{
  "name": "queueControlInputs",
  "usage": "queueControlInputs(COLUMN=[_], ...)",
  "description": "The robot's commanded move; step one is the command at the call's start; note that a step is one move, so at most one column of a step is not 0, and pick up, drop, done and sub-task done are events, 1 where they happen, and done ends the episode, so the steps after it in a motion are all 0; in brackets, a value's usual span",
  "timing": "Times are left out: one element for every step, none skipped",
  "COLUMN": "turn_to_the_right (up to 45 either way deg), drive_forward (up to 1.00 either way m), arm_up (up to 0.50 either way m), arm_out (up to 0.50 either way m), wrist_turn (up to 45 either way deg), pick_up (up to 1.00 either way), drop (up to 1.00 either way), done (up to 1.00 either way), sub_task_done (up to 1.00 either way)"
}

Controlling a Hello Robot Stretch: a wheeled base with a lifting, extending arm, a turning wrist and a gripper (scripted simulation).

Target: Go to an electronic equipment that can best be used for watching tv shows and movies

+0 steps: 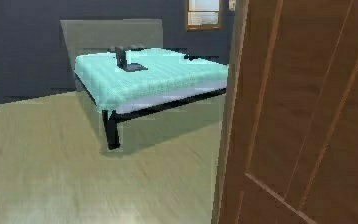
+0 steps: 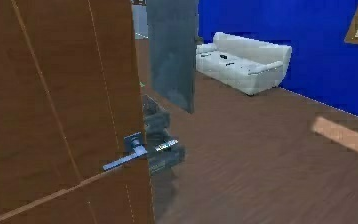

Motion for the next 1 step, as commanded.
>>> queueControlInputs(turn_to_the_right=[0.0], drive_forward=[0.5], arm_up=[0.0], arm_out=[0.0], wrist_turn=[0.0], pick_up=[0.0], drop=[0.0], done=[0.0], sub_task_done=[0.0])
